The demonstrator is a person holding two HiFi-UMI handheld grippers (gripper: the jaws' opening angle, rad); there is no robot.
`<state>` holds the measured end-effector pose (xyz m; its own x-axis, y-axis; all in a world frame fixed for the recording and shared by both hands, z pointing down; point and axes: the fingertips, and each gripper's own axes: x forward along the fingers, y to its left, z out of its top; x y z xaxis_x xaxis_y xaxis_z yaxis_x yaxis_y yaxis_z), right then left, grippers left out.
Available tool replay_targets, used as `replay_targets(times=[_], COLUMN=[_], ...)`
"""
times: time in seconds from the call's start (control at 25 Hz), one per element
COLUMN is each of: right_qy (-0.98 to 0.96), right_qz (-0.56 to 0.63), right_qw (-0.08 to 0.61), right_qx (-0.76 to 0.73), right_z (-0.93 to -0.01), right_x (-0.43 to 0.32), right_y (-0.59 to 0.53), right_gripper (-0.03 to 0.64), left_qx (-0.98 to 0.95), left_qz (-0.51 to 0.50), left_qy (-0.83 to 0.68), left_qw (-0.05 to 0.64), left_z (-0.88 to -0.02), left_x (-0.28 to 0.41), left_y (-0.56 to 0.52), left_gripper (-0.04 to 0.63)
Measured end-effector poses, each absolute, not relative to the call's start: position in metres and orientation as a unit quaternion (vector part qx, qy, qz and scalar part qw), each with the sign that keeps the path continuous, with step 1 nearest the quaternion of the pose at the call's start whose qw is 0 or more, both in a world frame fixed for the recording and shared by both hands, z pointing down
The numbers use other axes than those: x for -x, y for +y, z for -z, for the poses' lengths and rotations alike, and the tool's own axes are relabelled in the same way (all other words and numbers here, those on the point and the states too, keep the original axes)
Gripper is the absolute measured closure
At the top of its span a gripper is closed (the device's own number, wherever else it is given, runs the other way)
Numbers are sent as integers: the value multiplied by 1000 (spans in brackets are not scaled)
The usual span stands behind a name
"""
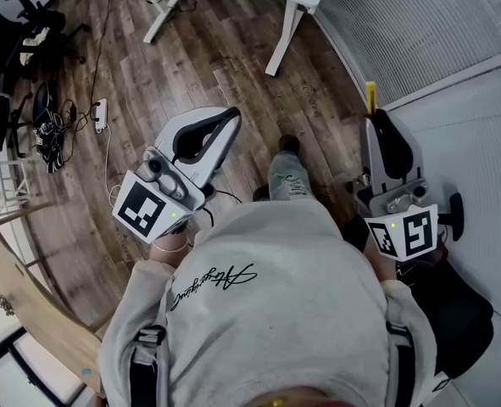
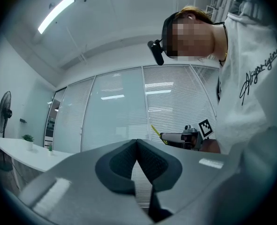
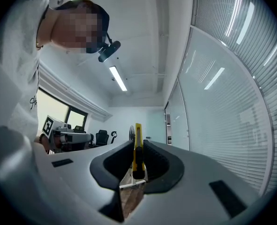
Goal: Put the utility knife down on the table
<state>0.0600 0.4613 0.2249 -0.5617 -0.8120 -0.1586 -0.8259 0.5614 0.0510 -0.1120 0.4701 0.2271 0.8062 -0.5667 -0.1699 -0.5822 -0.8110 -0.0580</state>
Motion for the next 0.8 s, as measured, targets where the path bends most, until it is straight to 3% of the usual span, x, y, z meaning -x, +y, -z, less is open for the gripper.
replay_targets(times=[0.8], right_qy=[890], right_qz=[-66], right_qw=[73], right_qx=[446], right_z=[-201], right_x=[-93], right_y=[269], right_gripper=[552], left_qx=[945], left_qz=[-59], left_qy=[315], left_qw=[69], left_z=[-204], left_x=[75], left_y=[286], left_gripper=[607])
